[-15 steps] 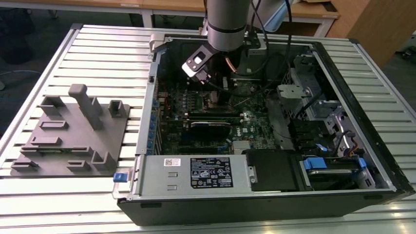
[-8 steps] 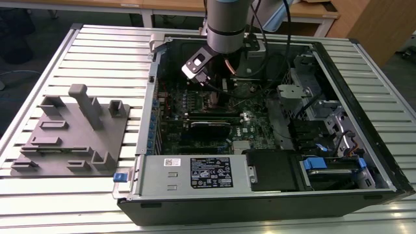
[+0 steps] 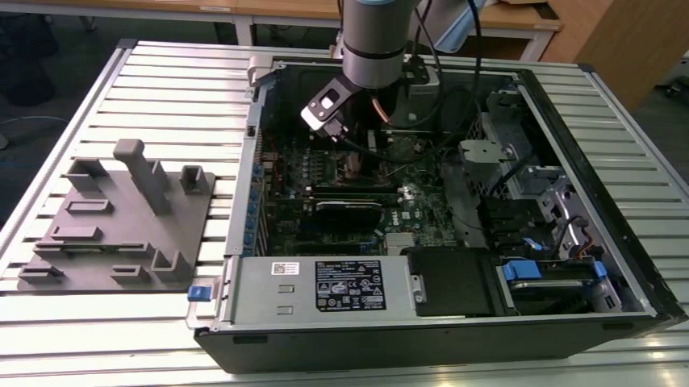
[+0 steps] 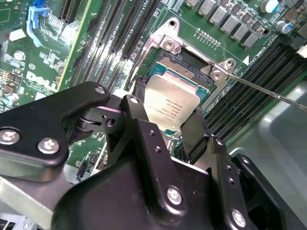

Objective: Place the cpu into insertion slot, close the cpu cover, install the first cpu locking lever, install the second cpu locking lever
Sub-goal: 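Place the cpu into insertion slot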

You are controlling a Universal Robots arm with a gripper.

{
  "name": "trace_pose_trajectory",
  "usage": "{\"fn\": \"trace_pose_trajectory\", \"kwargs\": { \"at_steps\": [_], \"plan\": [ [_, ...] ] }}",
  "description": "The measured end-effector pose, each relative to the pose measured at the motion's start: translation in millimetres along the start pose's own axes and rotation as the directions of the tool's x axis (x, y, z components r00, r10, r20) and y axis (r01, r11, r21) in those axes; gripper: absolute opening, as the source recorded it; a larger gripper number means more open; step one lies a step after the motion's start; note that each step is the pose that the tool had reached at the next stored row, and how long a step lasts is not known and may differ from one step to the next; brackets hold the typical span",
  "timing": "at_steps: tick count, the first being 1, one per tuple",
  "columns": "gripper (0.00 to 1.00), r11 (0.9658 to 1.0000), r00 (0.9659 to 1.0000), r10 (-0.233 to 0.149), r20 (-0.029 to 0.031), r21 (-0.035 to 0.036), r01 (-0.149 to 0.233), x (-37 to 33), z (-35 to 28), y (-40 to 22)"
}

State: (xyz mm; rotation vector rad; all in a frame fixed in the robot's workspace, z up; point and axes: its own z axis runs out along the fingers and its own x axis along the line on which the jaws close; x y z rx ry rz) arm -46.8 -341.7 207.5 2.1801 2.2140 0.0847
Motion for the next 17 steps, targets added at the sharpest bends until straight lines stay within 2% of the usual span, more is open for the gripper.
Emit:
{"fn": "trace_pose_trajectory", "kwargs": {
  "at_steps": [9,17],
  "plan": [
    [0.54,0.9998,0.9998,0.019,0.0011,-0.0003,-0.019,0.4,4.3,-0.2],
    [0.54,0.9998,0.9998,0.020,0.0013,-0.0002,-0.020,0.3,7.3,-0.5]
  ]
}}
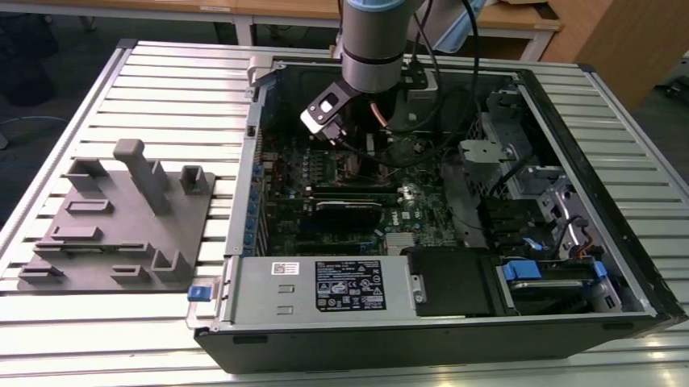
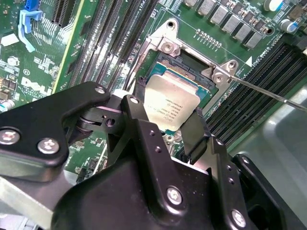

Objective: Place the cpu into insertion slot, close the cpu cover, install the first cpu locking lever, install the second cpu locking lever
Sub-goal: 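Place the cpu into insertion slot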

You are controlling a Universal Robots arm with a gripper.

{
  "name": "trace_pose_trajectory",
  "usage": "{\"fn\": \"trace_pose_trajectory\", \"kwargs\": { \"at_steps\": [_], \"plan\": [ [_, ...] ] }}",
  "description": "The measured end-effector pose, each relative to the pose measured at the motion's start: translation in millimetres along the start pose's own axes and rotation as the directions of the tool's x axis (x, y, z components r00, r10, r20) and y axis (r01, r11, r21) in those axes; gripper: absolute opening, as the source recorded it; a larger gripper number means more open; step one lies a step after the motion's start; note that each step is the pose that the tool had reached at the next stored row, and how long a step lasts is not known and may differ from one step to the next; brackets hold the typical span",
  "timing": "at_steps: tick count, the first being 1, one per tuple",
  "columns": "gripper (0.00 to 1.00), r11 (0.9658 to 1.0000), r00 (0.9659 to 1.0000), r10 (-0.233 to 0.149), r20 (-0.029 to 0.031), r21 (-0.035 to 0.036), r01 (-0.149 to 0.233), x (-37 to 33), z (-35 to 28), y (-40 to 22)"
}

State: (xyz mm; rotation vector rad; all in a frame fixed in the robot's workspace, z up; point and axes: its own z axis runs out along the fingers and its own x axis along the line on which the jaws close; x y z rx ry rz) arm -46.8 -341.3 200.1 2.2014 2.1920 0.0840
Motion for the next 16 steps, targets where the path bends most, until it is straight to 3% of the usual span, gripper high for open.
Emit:
{"fn": "trace_pose_trajectory", "kwargs": {
  "at_steps": [7,16],
  "plan": [
    [0.54,1.0000,1.0000,0.001,-0.0046,-0.0002,-0.001,0.3,0.8,-0.8],
    [0.54,1.0000,1.0000,0.000,-0.0045,0.0000,0.000,0.3,3.9,-1.6]
  ]
}}
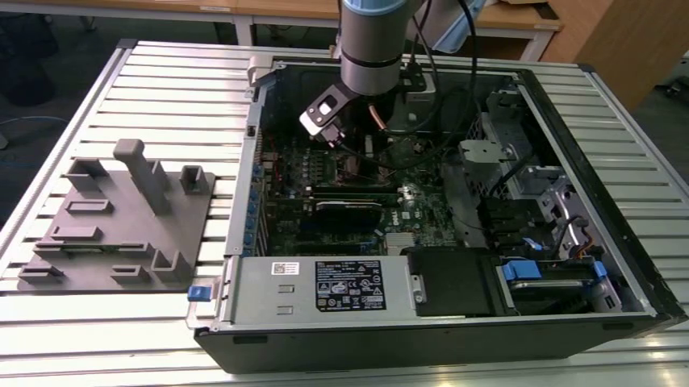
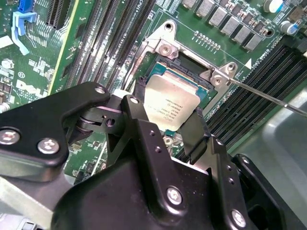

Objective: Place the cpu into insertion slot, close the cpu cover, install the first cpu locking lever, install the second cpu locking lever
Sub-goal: 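Place the cpu into insertion slot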

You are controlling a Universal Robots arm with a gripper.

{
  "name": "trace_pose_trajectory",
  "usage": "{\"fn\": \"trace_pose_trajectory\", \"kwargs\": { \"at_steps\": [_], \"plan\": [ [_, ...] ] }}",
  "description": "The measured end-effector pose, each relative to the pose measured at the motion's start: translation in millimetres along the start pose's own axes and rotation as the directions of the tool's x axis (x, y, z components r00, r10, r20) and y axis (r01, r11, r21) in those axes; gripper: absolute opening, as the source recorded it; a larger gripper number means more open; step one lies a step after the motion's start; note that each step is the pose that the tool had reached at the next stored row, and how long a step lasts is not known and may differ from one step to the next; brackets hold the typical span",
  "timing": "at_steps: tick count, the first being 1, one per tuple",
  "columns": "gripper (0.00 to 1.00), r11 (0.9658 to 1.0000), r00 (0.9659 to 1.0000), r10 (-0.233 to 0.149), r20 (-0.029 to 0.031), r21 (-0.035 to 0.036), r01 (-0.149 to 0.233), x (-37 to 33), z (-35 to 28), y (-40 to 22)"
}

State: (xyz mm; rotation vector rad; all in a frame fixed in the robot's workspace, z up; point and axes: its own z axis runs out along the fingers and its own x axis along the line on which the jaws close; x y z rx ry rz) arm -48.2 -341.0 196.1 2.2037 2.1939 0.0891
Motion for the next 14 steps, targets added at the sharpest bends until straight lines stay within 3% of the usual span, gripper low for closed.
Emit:
{"fn": "trace_pose_trajectory", "kwargs": {
  "at_steps": [14],
  "plan": [
    [0.54,1.0000,1.0000,0.000,-0.0026,-0.0003,0.000,-0.1,2.5,-2.1]
  ]
}}
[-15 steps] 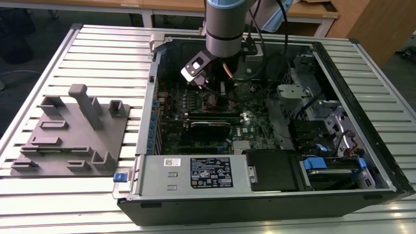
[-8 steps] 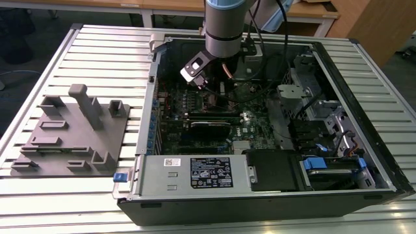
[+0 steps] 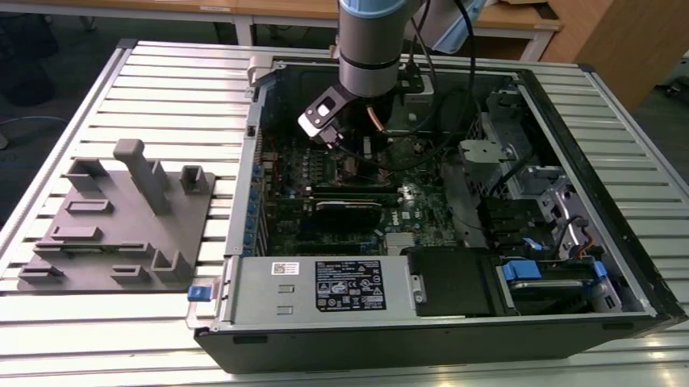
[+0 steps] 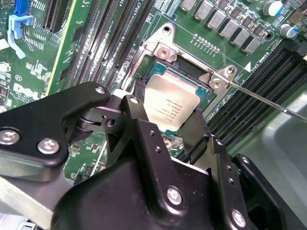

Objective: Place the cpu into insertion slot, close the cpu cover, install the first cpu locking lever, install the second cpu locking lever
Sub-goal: 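Place the cpu into insertion slot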

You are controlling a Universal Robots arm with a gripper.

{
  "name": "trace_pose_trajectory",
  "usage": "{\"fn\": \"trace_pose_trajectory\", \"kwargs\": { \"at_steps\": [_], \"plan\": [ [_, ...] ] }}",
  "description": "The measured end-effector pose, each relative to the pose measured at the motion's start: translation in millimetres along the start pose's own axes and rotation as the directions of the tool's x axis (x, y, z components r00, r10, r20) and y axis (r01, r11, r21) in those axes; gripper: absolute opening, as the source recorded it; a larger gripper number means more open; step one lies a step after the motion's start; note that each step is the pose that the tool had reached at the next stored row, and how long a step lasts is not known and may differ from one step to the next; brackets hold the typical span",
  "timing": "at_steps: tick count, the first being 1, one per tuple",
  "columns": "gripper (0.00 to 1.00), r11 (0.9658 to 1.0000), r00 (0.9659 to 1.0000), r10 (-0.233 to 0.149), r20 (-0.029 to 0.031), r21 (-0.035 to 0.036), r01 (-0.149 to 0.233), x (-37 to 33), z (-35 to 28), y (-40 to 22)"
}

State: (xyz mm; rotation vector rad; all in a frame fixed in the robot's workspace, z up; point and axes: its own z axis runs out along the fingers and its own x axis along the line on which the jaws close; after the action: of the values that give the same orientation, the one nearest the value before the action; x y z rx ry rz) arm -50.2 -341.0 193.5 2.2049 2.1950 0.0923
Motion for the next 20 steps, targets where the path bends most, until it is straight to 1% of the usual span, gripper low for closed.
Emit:
{"fn": "trace_pose_trajectory", "kwargs": {
  "at_steps": [20],
  "plan": [
    [0.54,1.0000,1.0000,0.000,-0.0004,-0.0001,0.000,1.1,0.1,0.6]
  ]
}}
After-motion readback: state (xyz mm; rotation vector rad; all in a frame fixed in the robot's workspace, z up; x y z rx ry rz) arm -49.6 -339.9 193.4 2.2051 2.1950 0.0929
